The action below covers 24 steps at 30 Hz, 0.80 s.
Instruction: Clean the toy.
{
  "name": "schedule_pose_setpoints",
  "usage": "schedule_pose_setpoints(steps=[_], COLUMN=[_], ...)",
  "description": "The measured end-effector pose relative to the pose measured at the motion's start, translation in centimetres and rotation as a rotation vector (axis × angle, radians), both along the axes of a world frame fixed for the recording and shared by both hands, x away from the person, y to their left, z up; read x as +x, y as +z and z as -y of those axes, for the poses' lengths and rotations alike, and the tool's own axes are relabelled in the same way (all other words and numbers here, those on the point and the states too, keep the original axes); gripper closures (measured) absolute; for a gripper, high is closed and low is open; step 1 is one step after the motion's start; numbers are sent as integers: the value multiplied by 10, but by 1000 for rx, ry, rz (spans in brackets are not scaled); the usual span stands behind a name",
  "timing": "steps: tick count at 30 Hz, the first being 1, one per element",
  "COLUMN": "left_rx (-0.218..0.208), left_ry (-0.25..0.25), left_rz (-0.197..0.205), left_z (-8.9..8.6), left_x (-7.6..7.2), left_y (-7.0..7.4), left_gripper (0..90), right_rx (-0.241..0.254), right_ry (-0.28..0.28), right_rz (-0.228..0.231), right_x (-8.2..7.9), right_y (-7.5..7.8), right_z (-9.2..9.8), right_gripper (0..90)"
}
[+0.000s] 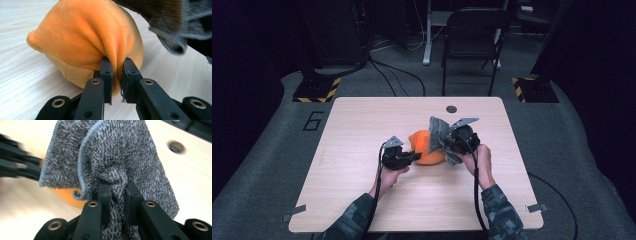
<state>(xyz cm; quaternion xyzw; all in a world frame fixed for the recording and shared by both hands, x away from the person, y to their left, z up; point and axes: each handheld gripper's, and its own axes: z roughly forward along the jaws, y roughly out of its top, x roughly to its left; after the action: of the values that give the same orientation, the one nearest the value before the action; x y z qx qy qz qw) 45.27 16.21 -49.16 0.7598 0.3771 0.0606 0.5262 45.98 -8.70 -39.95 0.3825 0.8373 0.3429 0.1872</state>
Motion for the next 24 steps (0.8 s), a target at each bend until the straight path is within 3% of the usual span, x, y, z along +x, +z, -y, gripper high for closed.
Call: schedule_pose_setpoints(steps=[1,3,6,9,12,13,19,24], left_rx=[0,-1,-1,1,8,7,4,2], left_ry=[0,-2,-2,-1,9,8,8,6], left_rz=[1,2,-2,-3,2,1,1,-4], left_z=[0,0,-1,-1,-1,-2,0,-2], left_x=[0,0,0,1,0,0,1,2], left_y=[0,0,-1,-2,-2,-2,-2,-2], left_gripper=[808,808,808,810,810,810,810,809], right_rx=[-17,-24,-73,-106,-123,-146,-109,-128], right_ry=[31,35,69,71,40,36,-34,-96], right_rz=[4,0,-8,4,0,19,-75,-145], right_x=[-3,-4,-2,1,-1,0,15,29], right_y=[0,-1,-17,-26,-25,-27,-46,-67], right_z=[-8,-13,-29,-34,-31,-28,-3,13], right_gripper=[785,785,785,787,788,788,789,787])
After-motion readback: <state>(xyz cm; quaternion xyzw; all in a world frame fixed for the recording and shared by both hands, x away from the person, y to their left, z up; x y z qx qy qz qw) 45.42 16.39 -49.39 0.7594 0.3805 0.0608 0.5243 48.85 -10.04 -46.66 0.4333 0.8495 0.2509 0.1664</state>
